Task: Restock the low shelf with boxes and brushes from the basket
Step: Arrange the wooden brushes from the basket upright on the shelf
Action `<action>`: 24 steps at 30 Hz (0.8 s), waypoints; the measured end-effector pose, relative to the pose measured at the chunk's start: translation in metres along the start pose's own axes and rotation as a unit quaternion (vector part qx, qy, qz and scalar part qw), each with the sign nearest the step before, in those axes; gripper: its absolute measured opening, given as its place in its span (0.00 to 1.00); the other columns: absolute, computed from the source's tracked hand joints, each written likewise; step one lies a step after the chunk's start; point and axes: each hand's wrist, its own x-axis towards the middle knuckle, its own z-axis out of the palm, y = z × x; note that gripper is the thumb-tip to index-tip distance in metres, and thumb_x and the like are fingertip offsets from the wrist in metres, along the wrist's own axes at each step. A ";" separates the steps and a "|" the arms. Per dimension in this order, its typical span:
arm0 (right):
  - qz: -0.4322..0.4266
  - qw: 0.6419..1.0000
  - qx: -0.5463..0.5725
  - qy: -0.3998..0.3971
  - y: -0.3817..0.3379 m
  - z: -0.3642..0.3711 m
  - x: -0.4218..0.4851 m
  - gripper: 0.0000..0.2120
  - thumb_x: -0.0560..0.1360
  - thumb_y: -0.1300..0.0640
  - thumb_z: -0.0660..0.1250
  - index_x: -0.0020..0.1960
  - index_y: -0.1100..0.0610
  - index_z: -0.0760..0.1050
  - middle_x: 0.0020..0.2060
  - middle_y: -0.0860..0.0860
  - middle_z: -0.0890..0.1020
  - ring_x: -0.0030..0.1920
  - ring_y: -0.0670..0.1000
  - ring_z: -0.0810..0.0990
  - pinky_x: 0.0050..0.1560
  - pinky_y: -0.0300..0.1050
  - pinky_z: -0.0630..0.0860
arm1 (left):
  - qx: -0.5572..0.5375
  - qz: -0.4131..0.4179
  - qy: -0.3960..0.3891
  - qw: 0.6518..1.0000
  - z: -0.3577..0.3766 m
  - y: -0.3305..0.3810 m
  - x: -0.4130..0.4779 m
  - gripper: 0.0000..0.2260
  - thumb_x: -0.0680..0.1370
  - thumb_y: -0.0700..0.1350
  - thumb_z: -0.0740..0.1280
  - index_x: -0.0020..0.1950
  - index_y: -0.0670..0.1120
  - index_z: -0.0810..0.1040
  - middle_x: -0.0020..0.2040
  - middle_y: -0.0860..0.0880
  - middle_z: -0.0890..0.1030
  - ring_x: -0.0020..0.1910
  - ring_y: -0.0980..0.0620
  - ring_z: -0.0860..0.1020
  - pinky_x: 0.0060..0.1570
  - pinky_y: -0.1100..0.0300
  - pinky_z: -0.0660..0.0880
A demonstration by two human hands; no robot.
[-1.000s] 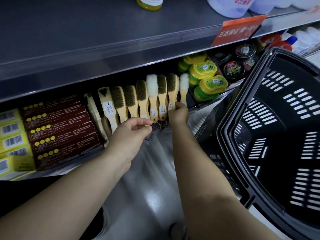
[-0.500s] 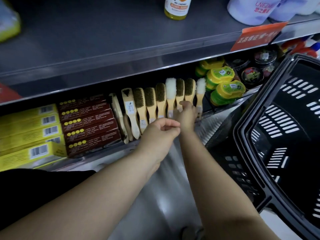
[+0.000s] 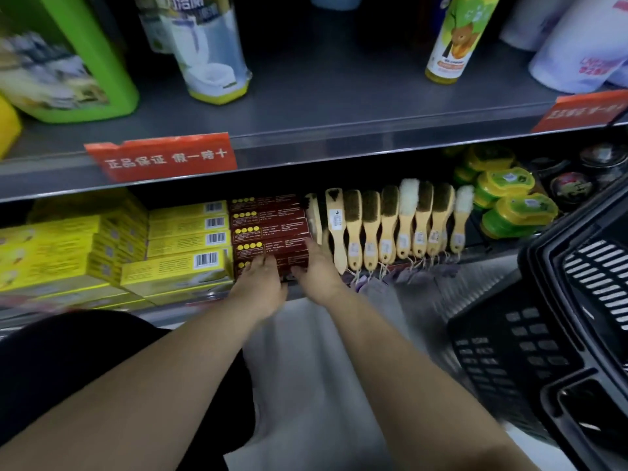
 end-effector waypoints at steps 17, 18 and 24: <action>0.025 0.998 -0.017 -0.050 -0.005 0.003 -0.006 0.31 0.76 0.58 0.65 0.75 0.54 0.55 0.75 0.54 0.58 0.75 0.55 0.57 0.71 0.53 0.61 | 0.052 0.013 -0.070 0.996 0.034 -0.017 0.024 0.34 0.80 0.42 0.58 0.75 0.40 0.37 0.76 0.44 0.35 0.76 0.47 0.40 0.75 0.52 0.48; 0.024 0.998 -0.013 -0.058 -0.005 0.002 -0.006 0.31 0.76 0.57 0.66 0.75 0.54 0.56 0.75 0.54 0.58 0.74 0.56 0.58 0.71 0.53 0.61 | 0.046 0.014 -0.070 0.996 0.033 -0.017 0.024 0.34 0.80 0.42 0.58 0.76 0.41 0.37 0.76 0.44 0.36 0.76 0.47 0.41 0.74 0.52 0.48; 0.035 0.999 -0.033 -0.011 -0.017 0.006 -0.017 0.28 0.74 0.59 0.65 0.72 0.55 0.61 0.73 0.56 0.60 0.74 0.57 0.57 0.72 0.53 0.59 | -0.053 0.080 -0.007 0.995 0.018 -0.020 0.015 0.30 0.77 0.45 0.63 0.76 0.42 0.55 0.76 0.45 0.56 0.74 0.47 0.57 0.72 0.55 0.57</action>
